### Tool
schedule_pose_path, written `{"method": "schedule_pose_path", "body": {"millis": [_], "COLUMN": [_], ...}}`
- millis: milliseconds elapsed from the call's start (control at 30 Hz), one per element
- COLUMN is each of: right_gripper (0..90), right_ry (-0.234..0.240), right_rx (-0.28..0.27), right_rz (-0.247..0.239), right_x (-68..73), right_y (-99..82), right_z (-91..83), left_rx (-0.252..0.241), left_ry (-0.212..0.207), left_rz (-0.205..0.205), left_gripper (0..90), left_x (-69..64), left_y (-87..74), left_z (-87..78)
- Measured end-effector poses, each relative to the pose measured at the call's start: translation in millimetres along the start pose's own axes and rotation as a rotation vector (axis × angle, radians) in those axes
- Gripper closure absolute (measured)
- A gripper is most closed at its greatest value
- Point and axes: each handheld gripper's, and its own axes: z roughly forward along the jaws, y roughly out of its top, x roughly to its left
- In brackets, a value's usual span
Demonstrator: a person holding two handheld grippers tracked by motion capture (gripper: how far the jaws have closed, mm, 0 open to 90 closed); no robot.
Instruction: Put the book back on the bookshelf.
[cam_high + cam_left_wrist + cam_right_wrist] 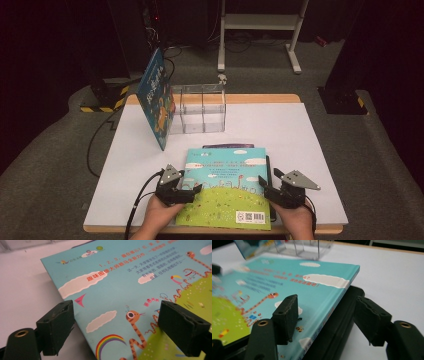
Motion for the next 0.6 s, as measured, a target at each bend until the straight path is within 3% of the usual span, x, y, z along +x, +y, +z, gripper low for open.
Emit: {"method": "schedule_pose_path", "body": {"millis": [100, 133, 200, 300, 600], "right_gripper": [36.6, 36.7, 37.7, 37.7, 37.7], "right_ry": [0.002, 0.003, -0.001, 0.007, 0.000], "right_rx": [0.018, 0.017, 0.024, 0.017, 0.018], "right_rz": [0.002, -0.006, -0.010, 0.000, -0.012], "right_x": [-1.2, -1.5, -0.9, -1.9, -1.2], "right_y": [-4.2, -4.0, -3.1, -4.3, -4.1], "right_z": [3.4, 3.3, 3.0, 3.2, 3.0], "left_rx": [-0.023, -0.032, -0.031, -0.029, -0.016], "left_ry": [0.028, 0.028, 0.026, 0.014, 0.003], "left_rz": [0.010, -0.011, -0.047, -0.070, -0.100], "left_gripper": [15.2, 15.2, 15.5, 15.3, 8.5], "left_x": [4.3, 5.3, 7.3, 9.1, 12.6], "left_y": [3.1, 2.5, 1.0, 0.6, 0.9], "left_z": [-5.2, -5.9, -6.6, -5.6, -2.2]}}
